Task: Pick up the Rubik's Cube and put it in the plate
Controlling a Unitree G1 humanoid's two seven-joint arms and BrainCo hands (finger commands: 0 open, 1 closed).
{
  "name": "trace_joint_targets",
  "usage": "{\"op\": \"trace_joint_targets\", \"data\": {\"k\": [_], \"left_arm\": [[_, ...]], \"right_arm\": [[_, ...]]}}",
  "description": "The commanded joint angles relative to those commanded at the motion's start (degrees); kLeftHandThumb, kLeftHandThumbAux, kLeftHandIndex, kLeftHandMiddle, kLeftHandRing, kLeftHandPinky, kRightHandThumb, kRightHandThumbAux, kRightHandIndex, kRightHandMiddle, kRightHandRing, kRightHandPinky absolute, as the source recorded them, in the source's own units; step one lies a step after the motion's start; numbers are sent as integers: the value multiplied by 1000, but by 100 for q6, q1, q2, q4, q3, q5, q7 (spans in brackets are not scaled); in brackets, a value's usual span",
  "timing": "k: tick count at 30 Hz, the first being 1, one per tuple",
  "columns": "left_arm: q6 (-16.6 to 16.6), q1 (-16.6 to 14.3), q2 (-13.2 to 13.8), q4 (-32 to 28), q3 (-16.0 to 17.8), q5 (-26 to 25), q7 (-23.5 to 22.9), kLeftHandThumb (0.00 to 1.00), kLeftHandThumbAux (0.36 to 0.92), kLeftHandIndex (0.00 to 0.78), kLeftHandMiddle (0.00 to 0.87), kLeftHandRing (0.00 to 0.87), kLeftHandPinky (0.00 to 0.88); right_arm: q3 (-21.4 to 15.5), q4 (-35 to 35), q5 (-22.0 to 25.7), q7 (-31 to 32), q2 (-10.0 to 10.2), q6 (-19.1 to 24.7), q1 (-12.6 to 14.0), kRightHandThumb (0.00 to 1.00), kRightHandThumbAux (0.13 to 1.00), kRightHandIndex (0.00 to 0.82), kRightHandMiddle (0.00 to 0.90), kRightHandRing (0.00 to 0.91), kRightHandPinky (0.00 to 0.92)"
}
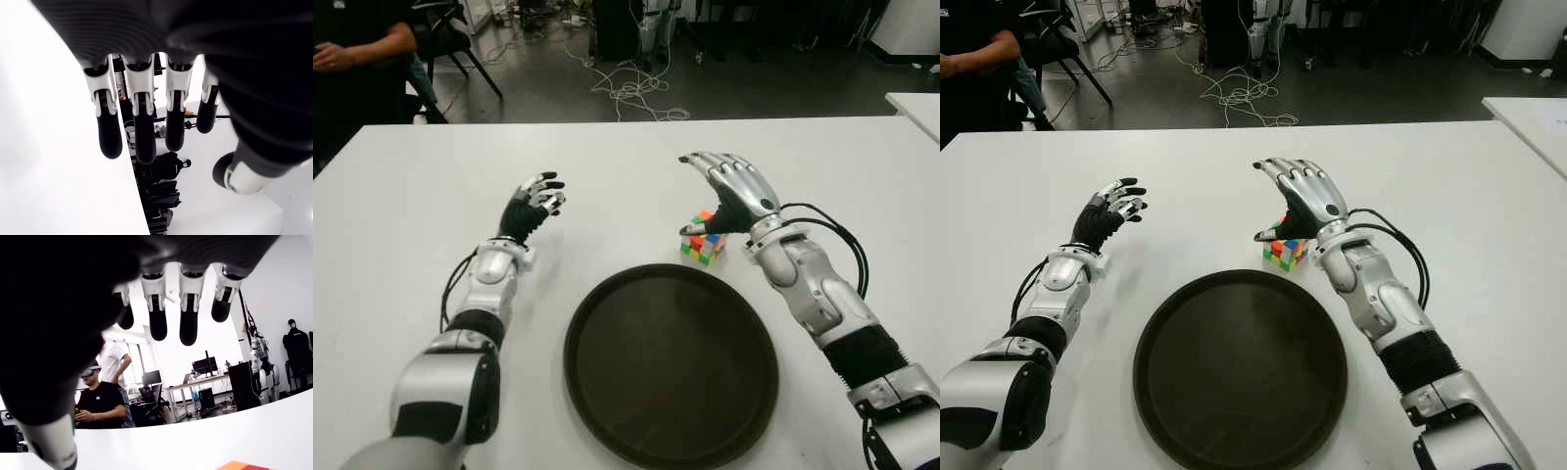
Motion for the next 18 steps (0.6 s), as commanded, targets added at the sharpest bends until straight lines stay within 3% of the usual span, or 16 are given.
{"op": "trace_joint_targets", "data": {"k": [18], "left_arm": [[-54, 16, -10, -16, -19, 30, 58, 172, 649, 200, 252, 295, 368]], "right_arm": [[132, 89, -11, 510, -24, 278, -90, 0, 740, 120, 164, 153, 110]]}}
